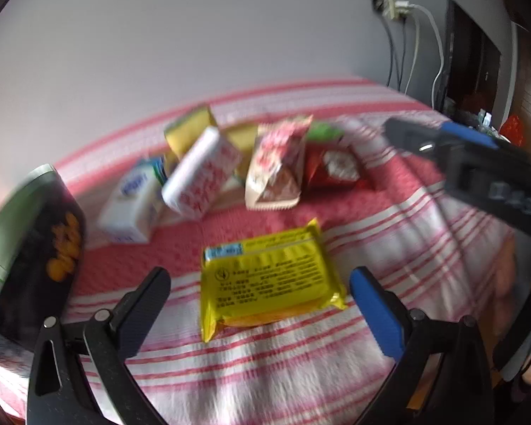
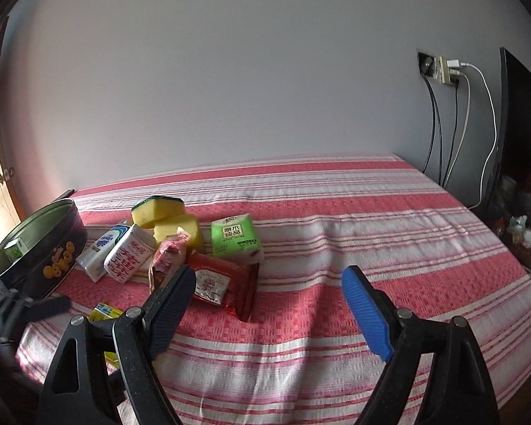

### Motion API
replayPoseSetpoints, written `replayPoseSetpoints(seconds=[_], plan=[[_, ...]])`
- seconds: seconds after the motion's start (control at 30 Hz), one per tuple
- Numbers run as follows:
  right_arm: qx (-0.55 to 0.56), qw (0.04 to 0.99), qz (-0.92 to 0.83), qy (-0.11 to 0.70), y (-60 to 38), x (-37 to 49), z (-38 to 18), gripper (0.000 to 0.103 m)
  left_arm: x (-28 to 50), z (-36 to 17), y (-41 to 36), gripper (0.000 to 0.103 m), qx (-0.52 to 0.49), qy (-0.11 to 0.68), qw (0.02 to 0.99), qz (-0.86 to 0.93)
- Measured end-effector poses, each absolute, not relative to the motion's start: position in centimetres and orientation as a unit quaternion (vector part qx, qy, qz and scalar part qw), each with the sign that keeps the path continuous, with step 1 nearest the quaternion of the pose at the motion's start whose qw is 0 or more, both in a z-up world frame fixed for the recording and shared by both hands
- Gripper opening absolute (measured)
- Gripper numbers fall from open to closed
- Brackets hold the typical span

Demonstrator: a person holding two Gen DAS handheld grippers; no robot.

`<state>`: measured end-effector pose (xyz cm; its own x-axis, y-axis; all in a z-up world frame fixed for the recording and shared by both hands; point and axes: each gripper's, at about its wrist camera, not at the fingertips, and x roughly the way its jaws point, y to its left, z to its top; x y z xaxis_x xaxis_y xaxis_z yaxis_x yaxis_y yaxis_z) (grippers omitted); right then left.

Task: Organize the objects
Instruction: 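Move both grippers back to the pile and grasp the yellow snack packet with the left gripper, then grasp the pink floral snack packet with the right gripper and lift it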

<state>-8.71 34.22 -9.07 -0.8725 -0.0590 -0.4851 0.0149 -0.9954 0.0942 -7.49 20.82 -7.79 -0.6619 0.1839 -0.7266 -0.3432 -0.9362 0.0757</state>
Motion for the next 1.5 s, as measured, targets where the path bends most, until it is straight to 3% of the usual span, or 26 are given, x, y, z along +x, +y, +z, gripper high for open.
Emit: replayPoseSetpoints(seconds=[0.07, 0.13, 0.2, 0.73, 1.17, 1.2, 1.33, 1.5], plan=[[0.255, 0.024, -0.966, -0.047, 34.0, -9.0, -9.2, 0.086, -8.4, -8.2, 19.9, 0.098, -0.394, 0.088, 0.133, 0.905], [0.257, 0.032, -0.965, -0.047, 33.6, -9.3, -9.3, 0.086, -8.7, -8.1, 19.0, 0.076, -0.4, 0.063, 0.153, 0.902], [0.261, 0.041, -0.963, -0.043, 32.7, -9.8, -9.3, 0.086, -8.7, -8.0, 18.8, 0.073, -0.395, 0.069, 0.154, 0.903], [0.309, 0.073, -0.948, 0.015, 27.1, -13.8, -9.6, 0.086, -8.2, -7.2, 14.0, 0.071, -0.356, 0.067, 0.098, 0.927], [0.337, 0.066, -0.938, 0.044, 25.8, -15.1, -9.7, 0.086, -7.9, -7.0, 12.3, 0.071, -0.353, 0.044, 0.108, 0.928], [0.336, 0.065, -0.939, 0.045, 25.7, -15.2, -9.7, 0.084, -7.9, -7.1, 12.4, 0.071, -0.354, 0.044, 0.109, 0.928], [0.341, 0.07, -0.937, 0.041, 25.7, -15.4, -9.8, 0.046, -7.8, -7.0, 12.3, 0.071, -0.352, 0.047, 0.109, 0.929], [0.329, 0.082, -0.94, 0.029, 25.9, -15.0, -9.4, 0.034, -7.7, -7.1, 12.0, 0.071, -0.349, 0.044, 0.11, 0.93]])
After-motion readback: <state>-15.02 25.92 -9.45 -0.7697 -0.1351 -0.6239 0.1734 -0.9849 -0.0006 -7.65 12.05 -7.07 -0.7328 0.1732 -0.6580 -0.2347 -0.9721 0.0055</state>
